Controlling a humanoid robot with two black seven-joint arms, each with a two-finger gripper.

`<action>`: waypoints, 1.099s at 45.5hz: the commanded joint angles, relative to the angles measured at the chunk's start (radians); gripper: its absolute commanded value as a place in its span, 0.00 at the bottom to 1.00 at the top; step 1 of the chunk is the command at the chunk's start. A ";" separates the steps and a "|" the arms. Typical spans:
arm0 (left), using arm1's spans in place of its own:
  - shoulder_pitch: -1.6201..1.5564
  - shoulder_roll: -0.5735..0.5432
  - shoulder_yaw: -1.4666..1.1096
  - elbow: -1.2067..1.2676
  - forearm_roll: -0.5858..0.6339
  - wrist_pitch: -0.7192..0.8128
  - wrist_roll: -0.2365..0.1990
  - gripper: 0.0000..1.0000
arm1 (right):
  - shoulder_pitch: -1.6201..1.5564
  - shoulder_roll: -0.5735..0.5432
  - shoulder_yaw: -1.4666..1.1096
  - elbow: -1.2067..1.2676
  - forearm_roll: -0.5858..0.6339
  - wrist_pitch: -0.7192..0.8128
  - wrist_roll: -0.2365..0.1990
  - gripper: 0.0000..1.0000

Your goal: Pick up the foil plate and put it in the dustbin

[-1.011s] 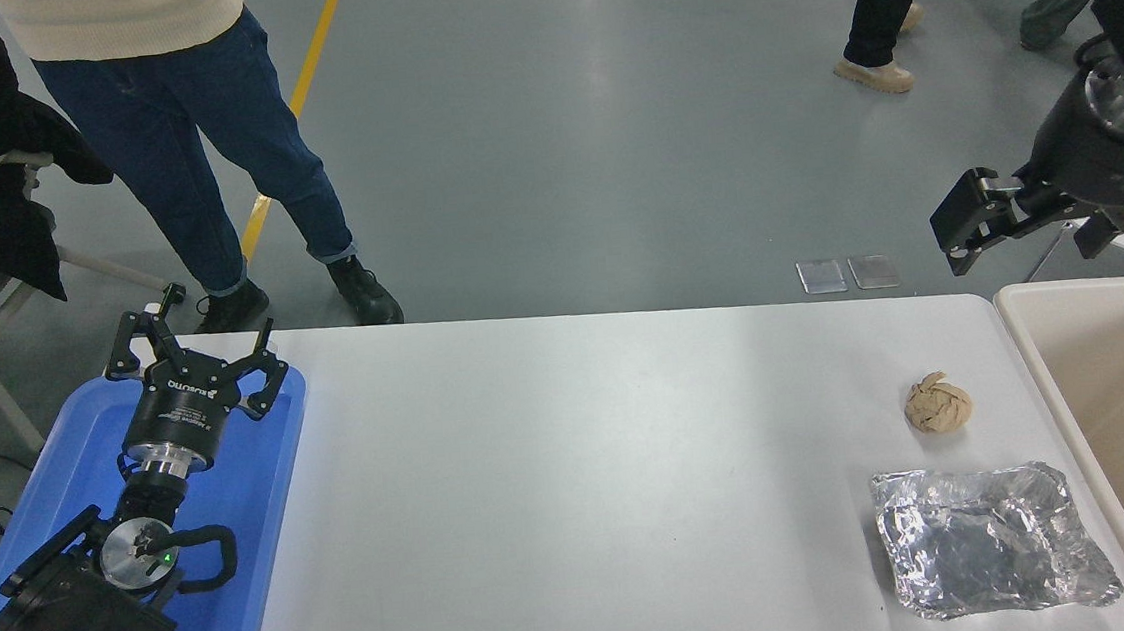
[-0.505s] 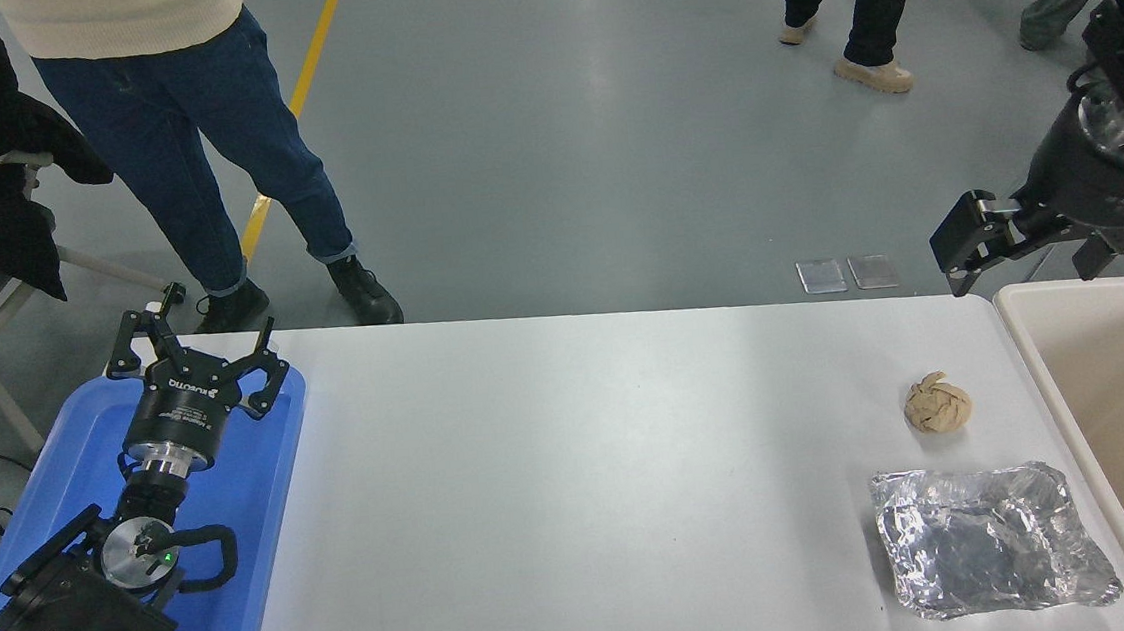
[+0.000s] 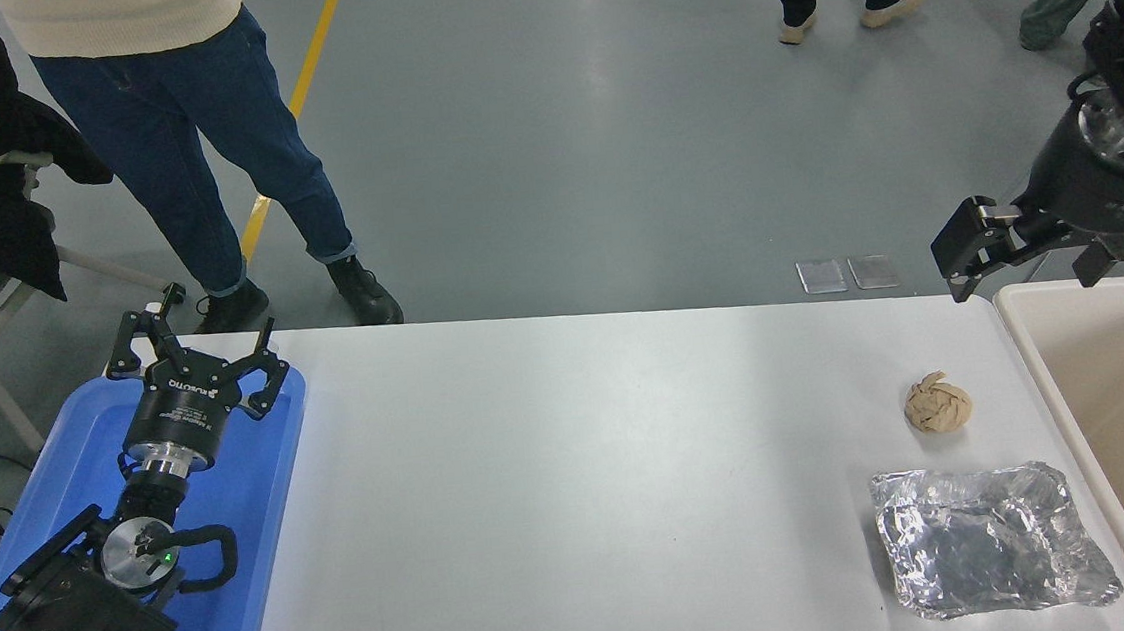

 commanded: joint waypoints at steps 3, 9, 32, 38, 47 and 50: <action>0.001 0.000 0.000 0.000 0.000 0.000 0.000 1.00 | -0.003 -0.036 -0.009 0.002 0.000 0.000 0.000 1.00; 0.001 0.000 0.000 0.000 -0.002 0.000 0.000 1.00 | -0.020 -0.035 -0.029 0.002 0.000 0.000 0.000 1.00; 0.001 0.000 0.000 0.000 -0.005 0.000 -0.001 1.00 | -0.071 -0.093 -0.063 0.003 -0.003 0.000 -0.002 1.00; 0.001 0.002 0.000 0.002 -0.005 0.000 -0.001 1.00 | -0.111 -0.165 -0.063 0.003 -0.002 0.000 -0.002 1.00; 0.001 0.000 0.000 0.000 -0.005 0.000 -0.001 1.00 | -0.226 -0.226 -0.047 0.002 -0.038 -0.167 -0.002 1.00; 0.001 0.000 0.000 0.000 -0.005 0.000 0.000 1.00 | -0.276 -0.228 -0.037 0.002 -0.089 -0.238 -0.002 1.00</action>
